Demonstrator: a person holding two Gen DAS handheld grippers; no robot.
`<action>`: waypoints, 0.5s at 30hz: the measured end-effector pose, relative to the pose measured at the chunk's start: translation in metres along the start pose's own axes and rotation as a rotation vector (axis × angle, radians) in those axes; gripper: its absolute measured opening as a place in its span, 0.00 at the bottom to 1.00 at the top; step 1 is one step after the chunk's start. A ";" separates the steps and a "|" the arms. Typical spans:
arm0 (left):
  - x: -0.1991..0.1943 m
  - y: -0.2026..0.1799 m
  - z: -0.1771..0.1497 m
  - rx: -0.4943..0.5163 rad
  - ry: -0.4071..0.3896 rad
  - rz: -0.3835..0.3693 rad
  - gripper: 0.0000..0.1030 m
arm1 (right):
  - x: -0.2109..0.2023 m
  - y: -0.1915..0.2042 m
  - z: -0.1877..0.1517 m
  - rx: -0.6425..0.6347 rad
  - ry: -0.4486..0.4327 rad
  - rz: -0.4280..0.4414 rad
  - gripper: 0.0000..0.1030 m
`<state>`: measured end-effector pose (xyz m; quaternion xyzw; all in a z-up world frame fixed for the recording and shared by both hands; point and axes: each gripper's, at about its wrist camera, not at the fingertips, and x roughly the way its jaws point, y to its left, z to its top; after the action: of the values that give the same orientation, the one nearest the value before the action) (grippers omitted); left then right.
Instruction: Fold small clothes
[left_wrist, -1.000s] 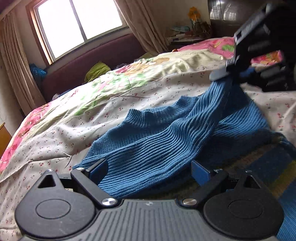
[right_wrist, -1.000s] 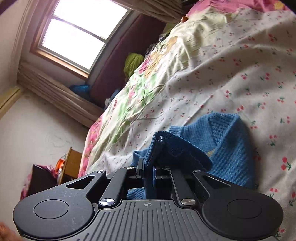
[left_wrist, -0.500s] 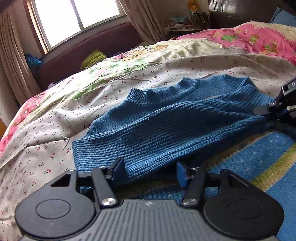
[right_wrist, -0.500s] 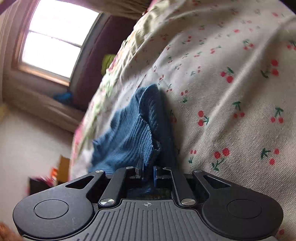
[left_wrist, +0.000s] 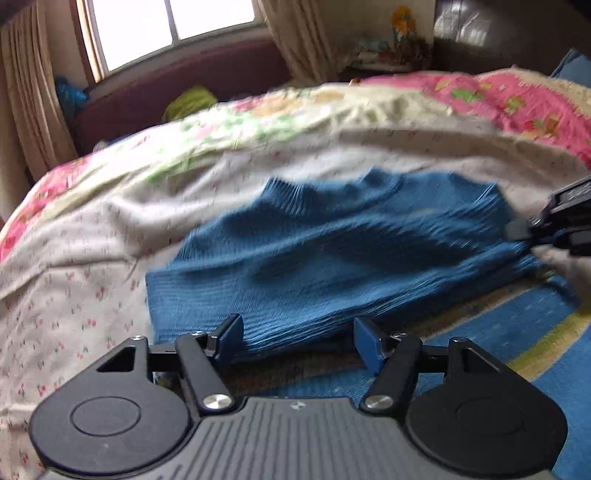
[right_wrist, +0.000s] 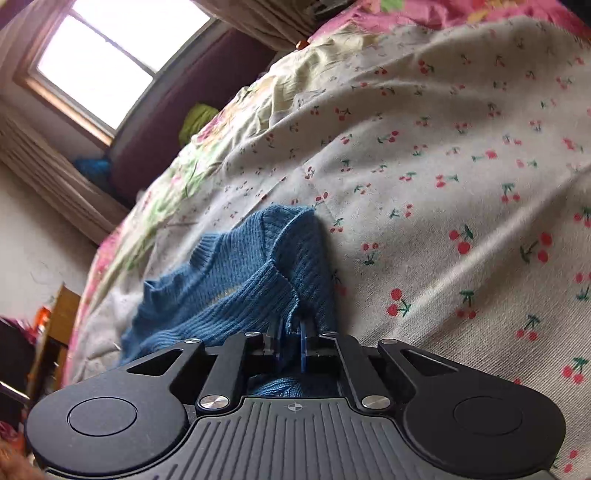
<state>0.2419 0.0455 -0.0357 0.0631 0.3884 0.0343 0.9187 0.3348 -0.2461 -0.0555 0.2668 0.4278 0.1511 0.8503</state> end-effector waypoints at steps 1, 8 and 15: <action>0.005 0.004 -0.004 -0.016 0.021 -0.005 0.77 | -0.003 0.005 -0.001 -0.031 -0.005 -0.024 0.05; -0.024 0.031 -0.005 -0.116 -0.017 -0.073 0.77 | -0.028 0.051 0.001 -0.240 -0.101 -0.028 0.18; 0.000 0.052 0.008 -0.177 -0.043 -0.015 0.77 | 0.018 0.086 -0.014 -0.387 -0.005 0.015 0.18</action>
<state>0.2472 0.0967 -0.0227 -0.0205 0.3646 0.0603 0.9290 0.3320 -0.1628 -0.0238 0.1019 0.3868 0.2360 0.8856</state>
